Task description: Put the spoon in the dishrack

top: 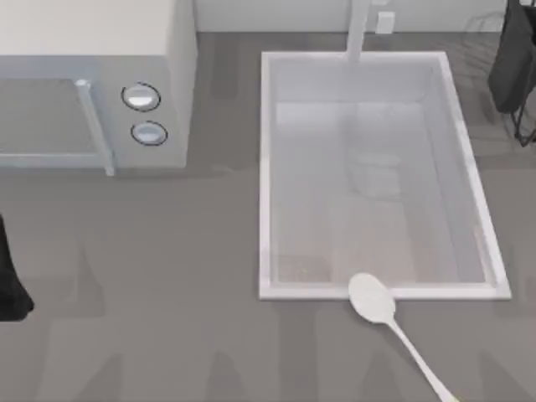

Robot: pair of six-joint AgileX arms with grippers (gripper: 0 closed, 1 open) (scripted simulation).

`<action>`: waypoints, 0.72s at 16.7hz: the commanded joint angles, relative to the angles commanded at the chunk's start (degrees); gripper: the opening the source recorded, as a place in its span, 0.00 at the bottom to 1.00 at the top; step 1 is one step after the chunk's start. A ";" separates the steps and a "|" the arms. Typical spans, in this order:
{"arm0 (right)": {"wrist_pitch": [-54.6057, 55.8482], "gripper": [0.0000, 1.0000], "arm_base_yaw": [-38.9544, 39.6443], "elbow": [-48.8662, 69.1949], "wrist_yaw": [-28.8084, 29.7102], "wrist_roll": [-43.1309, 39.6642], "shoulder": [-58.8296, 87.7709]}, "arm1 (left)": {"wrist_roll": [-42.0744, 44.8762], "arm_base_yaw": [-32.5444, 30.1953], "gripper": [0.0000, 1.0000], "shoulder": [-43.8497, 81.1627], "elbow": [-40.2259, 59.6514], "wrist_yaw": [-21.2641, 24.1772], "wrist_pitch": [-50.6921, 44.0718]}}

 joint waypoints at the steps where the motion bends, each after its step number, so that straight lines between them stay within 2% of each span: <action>1: 0.00 1.00 0.00 0.00 0.00 0.00 0.00 | 0.00 0.00 1.00 0.00 0.00 0.00 0.00; 6: -5.03 1.00 3.74 5.44 0.18 0.80 6.21 | 0.00 0.00 1.00 0.00 0.00 0.00 0.00; 12: -22.68 1.00 16.39 22.81 0.54 3.95 33.00 | 0.00 0.00 1.00 0.00 0.00 0.00 0.00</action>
